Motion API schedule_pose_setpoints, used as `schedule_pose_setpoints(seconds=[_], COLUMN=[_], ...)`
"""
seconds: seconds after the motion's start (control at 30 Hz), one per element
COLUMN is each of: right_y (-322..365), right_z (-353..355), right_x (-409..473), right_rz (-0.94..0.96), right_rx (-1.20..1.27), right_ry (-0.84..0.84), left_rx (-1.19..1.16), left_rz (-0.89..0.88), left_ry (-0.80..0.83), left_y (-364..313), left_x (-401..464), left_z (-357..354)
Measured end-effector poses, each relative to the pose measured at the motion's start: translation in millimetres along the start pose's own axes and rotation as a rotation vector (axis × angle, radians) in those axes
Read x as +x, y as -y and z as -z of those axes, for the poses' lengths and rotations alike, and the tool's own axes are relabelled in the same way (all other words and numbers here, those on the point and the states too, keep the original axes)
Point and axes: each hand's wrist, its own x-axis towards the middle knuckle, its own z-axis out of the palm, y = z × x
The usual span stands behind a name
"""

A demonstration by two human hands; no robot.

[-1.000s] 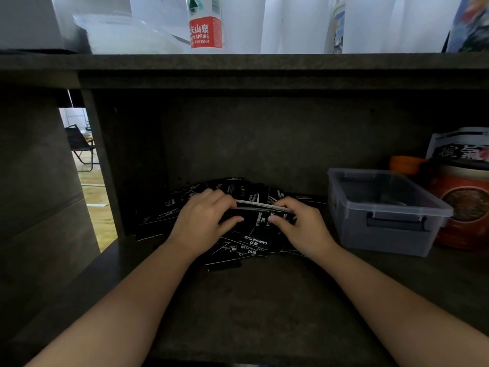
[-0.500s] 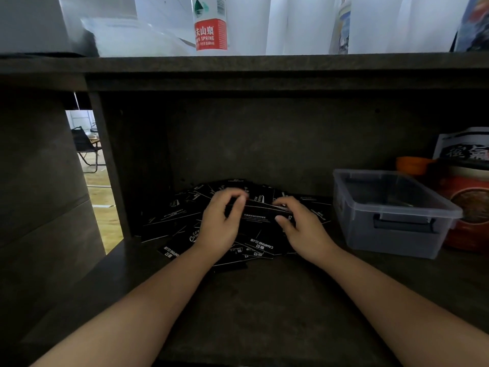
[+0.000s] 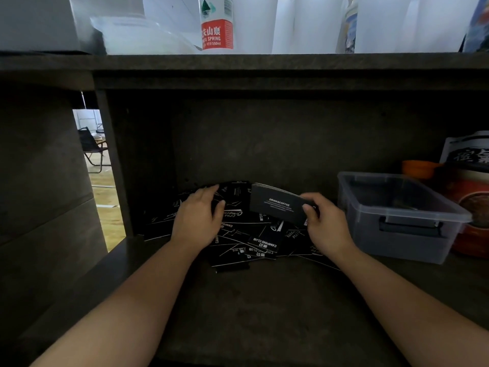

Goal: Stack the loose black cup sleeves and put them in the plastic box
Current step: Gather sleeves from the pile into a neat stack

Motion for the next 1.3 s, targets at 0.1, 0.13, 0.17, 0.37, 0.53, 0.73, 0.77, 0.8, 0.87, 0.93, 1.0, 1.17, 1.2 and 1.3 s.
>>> schedule_pose_setpoints(seconds=[0.1, 0.13, 0.17, 0.37, 0.53, 0.73, 0.77, 0.8, 0.87, 0.93, 1.0, 1.17, 1.2, 1.3], right_y=[-11, -13, -14, -17, -17, -15, -14, -14, -13, -13, -12, -1, 2, 5], right_z=[-2, -3, -4, -5, 1, 4, 5, 5, 8, 12, 13, 10, 10, 6], right_x=[3, 3, 3, 6, 9, 7, 6, 5, 5, 4, 3, -3, -3, -6], right_rz=[-0.015, -0.024, -0.029, -0.059, -0.091, -0.064, -0.062, -0.066, -0.083, -0.09, -0.08, 0.019, 0.024, 0.032], right_rx=[-0.06, -0.068, -0.068, 0.061, 0.15, 0.149, 0.142, 0.143, 0.156, 0.157, 0.181, 0.233, 0.253, 0.287], right_ry=[0.052, 0.076, 0.091, 0.068, -0.039, -0.093, -0.092, -0.092, -0.095, -0.097, -0.062, 0.14, 0.167, 0.229], left_rx=[-0.036, -0.054, -0.054, -0.083, 0.0, -0.125, -0.116, -0.104, -0.081, -0.059, -0.043, -0.188, -0.23, -0.301], left_rz=[-0.034, -0.07, -0.105, -0.151, -0.133, -0.129, -0.159, -0.192, -0.27, -0.316, -0.297, -0.102, -0.057, 0.006], left_ry=[0.109, 0.159, 0.205, 0.309, 0.395, 0.371, 0.31, 0.239, 0.082, -0.017, -0.051, -0.052, -0.059, -0.044], left_y=[5, 4, 2, 3, 16, 15, 11, 7, -1, -5, -6, -7, -8, -16], left_x=[0, -1, -1, 3, 7, -1, -3, -4, -5, -5, -6, -6, -6, -6], left_z=[-5, -7, -8, -6, 7, 10, 10, 9, 9, 8, 9, 9, 8, 2])
